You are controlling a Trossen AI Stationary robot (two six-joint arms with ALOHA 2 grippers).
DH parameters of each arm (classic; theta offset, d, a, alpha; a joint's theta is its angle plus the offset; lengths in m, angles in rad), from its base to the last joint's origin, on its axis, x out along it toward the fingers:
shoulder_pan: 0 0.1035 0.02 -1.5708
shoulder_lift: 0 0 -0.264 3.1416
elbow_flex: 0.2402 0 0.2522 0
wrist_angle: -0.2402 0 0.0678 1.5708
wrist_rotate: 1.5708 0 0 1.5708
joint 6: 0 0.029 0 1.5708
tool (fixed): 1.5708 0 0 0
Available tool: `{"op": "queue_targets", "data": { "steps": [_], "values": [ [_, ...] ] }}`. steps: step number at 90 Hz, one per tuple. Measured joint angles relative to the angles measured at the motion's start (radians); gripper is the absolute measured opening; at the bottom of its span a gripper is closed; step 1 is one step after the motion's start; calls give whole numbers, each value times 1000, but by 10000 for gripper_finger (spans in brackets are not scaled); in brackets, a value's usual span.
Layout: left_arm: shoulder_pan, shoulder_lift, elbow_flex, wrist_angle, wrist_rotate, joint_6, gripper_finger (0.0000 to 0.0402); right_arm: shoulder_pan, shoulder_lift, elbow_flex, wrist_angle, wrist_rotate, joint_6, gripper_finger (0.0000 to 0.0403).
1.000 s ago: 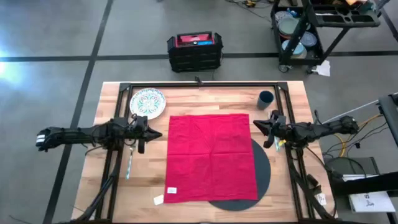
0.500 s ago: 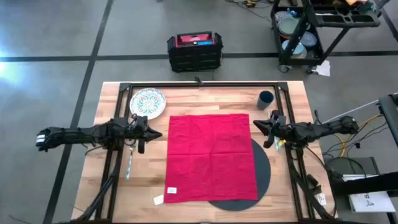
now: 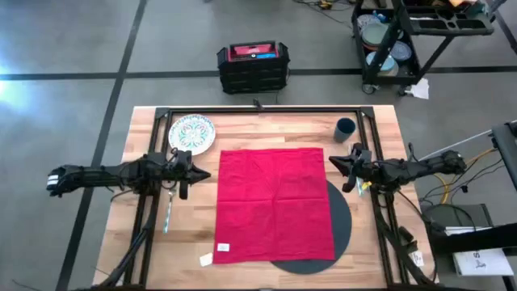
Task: Set table place
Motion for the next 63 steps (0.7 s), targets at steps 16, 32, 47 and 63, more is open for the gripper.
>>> {"op": "queue_targets", "data": {
  "steps": [16,32,47,63],
  "values": [
    [0,0,0,0,0,0,0,-1,0,0,6,12,-42,0],
    [0,0,0,1,-11,112,0,-1,0,0,7,9,-30,0],
    [0,0,0,17,-46,184,0,-1,0,0,13,8,39,0],
    [1,0,0,80,-60,102,0,-1,0,0,15,8,266,0]
  ]
}}
